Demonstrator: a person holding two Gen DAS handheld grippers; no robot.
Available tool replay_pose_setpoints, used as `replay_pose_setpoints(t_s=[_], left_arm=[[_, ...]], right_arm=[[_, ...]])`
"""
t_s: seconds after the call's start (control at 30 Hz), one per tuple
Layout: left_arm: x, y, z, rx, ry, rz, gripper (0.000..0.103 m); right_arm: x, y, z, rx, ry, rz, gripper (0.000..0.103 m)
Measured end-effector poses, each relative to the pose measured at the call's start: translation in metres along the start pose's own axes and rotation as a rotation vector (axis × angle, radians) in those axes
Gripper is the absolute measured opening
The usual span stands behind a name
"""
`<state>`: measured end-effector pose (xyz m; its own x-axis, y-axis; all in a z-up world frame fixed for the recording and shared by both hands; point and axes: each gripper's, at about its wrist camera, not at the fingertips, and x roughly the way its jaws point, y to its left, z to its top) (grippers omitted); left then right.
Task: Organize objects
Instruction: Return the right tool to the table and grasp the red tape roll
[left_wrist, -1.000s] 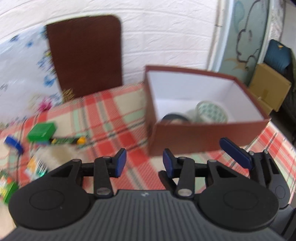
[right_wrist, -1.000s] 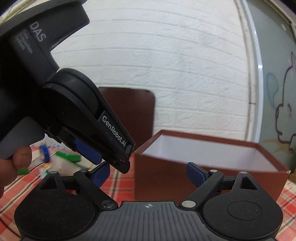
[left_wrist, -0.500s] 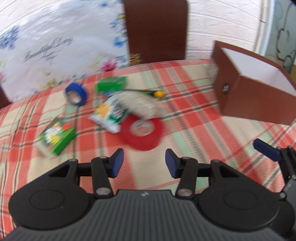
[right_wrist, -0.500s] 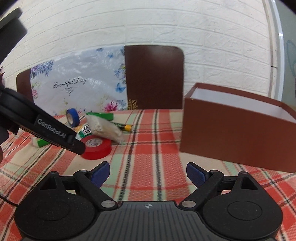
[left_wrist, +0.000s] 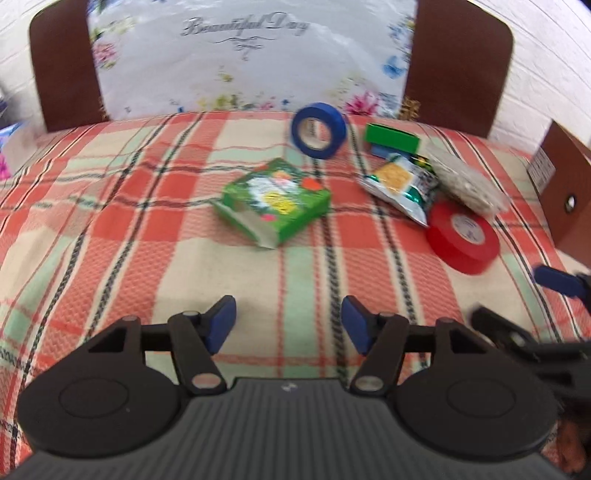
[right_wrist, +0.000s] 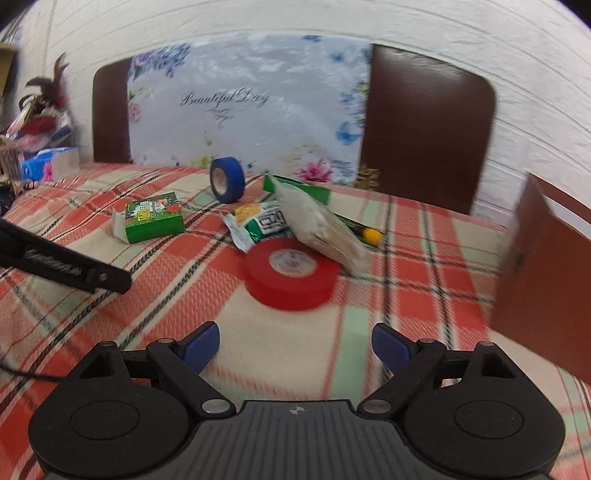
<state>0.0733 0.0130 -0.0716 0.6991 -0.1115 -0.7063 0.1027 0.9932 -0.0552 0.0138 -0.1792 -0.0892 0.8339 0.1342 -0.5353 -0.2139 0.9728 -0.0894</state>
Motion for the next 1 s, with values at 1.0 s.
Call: replay_pose_setpoints(t_s=[1.0], left_arm=[[-0.066,0.145,0.013,-0.057,-0.062,0.382,0.065]], right_arm=[[0.029,-0.035,0.013,0.117,0.073,0.069,0.100]])
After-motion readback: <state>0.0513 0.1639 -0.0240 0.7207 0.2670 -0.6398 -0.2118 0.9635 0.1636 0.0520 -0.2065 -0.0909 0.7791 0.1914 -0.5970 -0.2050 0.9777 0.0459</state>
